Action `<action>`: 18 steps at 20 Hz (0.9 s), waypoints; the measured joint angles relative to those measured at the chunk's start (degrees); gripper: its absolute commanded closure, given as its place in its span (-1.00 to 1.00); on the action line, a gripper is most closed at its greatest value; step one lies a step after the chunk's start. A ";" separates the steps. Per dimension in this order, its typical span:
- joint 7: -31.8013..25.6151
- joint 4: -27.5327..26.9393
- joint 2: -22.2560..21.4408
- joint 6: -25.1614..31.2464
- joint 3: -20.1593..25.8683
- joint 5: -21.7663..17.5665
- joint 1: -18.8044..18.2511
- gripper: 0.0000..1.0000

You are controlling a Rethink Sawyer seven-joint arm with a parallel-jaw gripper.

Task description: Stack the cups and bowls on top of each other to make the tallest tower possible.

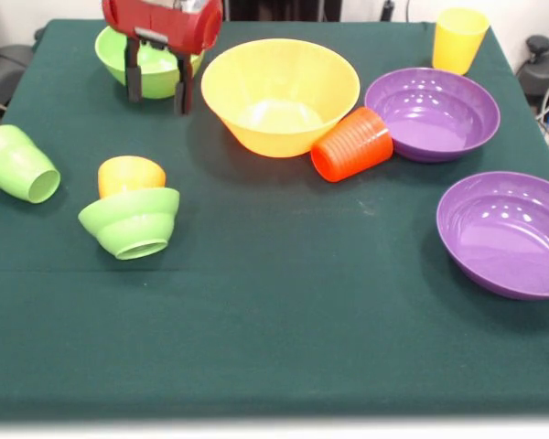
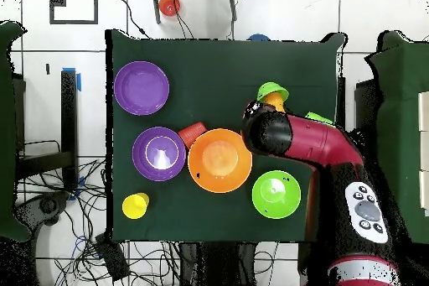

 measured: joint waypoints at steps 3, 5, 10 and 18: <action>0.00 -1.18 -0.52 -0.11 -0.36 -0.01 1.18 -1.00; 0.00 -1.77 -0.19 -0.64 -0.44 -0.01 1.76 -1.00; 0.00 -3.54 2.33 -3.76 -0.43 -0.01 2.51 -1.00; 0.00 -6.47 9.58 -6.76 -0.39 0.00 1.69 -1.00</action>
